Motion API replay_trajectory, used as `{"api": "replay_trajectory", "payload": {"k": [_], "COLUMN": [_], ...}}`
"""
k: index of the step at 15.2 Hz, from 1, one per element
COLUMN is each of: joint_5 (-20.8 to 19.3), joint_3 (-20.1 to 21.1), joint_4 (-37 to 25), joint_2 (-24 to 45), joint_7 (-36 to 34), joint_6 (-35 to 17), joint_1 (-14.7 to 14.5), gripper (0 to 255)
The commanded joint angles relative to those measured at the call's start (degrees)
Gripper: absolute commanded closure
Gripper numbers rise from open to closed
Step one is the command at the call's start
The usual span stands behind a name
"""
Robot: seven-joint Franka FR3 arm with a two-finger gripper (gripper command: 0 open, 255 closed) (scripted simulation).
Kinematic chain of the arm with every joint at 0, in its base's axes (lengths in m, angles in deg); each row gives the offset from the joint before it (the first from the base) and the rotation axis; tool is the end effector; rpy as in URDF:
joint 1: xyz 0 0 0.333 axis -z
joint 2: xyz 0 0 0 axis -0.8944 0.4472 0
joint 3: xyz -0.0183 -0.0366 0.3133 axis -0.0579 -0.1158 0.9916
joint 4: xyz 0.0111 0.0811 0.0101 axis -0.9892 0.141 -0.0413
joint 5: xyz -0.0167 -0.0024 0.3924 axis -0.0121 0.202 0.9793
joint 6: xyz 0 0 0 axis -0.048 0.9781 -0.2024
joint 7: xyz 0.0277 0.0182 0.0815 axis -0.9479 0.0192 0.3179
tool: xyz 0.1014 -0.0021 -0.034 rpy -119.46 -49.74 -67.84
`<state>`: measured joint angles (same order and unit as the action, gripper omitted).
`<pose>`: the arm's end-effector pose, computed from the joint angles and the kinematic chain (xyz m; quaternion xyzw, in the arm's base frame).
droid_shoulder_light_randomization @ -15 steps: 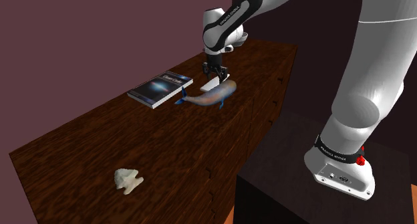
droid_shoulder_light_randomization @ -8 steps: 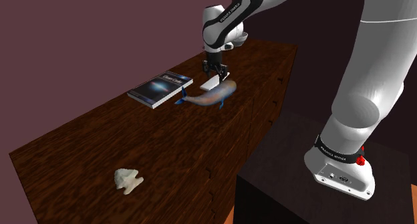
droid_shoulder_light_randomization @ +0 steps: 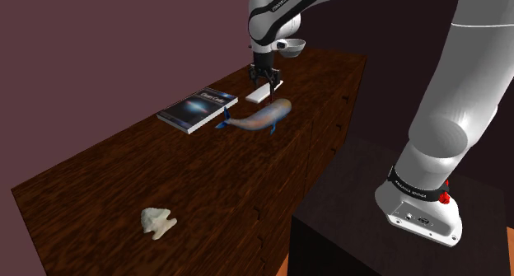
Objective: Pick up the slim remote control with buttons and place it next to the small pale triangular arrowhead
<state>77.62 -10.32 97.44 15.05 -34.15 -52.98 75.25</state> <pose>0.5765 -0.0382 0.3862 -0.7324 0.6808 -0.0026 0.0032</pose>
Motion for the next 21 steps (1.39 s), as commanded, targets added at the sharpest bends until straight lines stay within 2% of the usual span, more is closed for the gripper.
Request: {"api": "replay_trajectory", "payload": {"k": [1,7,14,21], "joint_5": [0.1,0.4,-0.5,-2.3], "joint_3": [0.0,0.0,4.1,7.8], "joint_4": [-0.7,-2.9,-4.9,-10.1], "joint_2": [-0.6,-2.2,-0.7,3.4], "joint_7": [0.1,0.3,-9.4,-19.1], "joint_6": [1.3,5.1,5.6,7.1], "joint_1": [0.0,0.1,-5.1,-10.7], "gripper": [255,255,255,255]}}
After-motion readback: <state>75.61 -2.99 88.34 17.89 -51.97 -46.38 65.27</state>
